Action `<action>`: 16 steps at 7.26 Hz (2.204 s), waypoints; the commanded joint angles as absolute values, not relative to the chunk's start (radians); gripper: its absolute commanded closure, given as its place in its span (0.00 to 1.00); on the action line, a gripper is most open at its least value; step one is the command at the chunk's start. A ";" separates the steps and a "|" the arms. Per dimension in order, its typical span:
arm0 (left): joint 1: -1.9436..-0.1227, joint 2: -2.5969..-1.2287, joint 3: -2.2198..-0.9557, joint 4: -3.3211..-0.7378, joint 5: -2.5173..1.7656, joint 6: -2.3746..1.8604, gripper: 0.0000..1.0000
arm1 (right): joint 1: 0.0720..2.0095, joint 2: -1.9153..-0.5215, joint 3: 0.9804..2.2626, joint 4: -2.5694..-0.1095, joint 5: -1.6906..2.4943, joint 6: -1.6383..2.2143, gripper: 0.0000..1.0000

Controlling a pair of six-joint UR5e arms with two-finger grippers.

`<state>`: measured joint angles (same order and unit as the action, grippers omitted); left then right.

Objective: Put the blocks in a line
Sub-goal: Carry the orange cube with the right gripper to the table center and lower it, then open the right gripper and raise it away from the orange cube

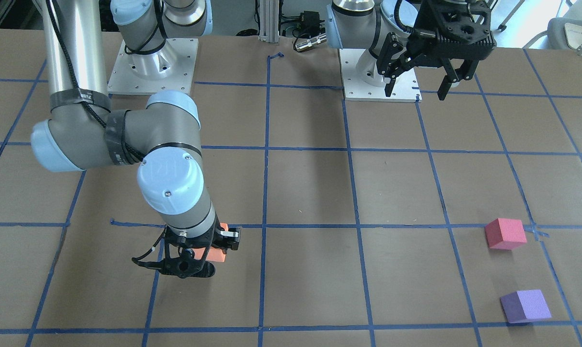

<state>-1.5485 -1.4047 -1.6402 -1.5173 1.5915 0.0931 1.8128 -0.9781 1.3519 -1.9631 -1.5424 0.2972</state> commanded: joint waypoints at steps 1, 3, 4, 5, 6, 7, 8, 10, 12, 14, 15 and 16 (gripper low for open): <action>-1.548 -1.419 -1.640 -1.511 1.588 0.089 0.00 | 1.868 -0.901 1.274 -1.976 -1.491 0.328 1.00; -1.548 -1.419 -1.643 -1.502 1.595 0.094 0.00 | 1.920 -0.842 1.241 -2.017 -1.488 0.370 1.00; -1.548 -1.419 -1.666 -1.500 1.598 0.109 0.00 | 1.931 -0.827 1.241 -2.052 -1.488 0.374 1.00; -1.548 -1.405 -1.681 -1.500 1.623 0.110 0.00 | 1.934 -0.812 1.241 -2.055 -1.488 0.373 0.99; -1.548 -1.396 -1.680 -1.497 1.649 0.109 0.00 | 1.937 -0.799 1.243 -2.077 -1.488 0.371 0.93; -1.548 -1.393 -1.680 -1.496 1.648 0.104 0.00 | 1.942 -0.790 1.244 -2.095 -1.488 0.373 0.72; -1.549 -1.399 -1.678 -1.496 1.640 0.095 0.00 | 1.951 -0.779 1.246 -2.100 -1.488 0.376 0.59; -1.549 -1.390 -1.678 -1.494 1.646 0.101 0.00 | 1.953 -0.776 1.247 -2.100 -1.488 0.376 0.00; -1.548 -1.397 -1.671 -1.491 1.641 0.104 0.00 | 1.950 -0.796 1.241 -2.097 -1.486 0.374 0.00; -1.549 -1.394 -1.672 -1.490 1.638 0.106 0.00 | 1.948 -0.865 1.241 -2.077 -1.502 0.393 0.00; -1.549 -1.391 -1.672 -1.491 1.638 0.106 0.00 | 1.897 -0.920 1.244 -2.013 -1.494 0.391 0.00; -1.549 -1.393 -1.675 -1.491 1.638 0.101 0.00 | 1.822 -0.987 1.253 -1.953 -1.491 0.377 0.00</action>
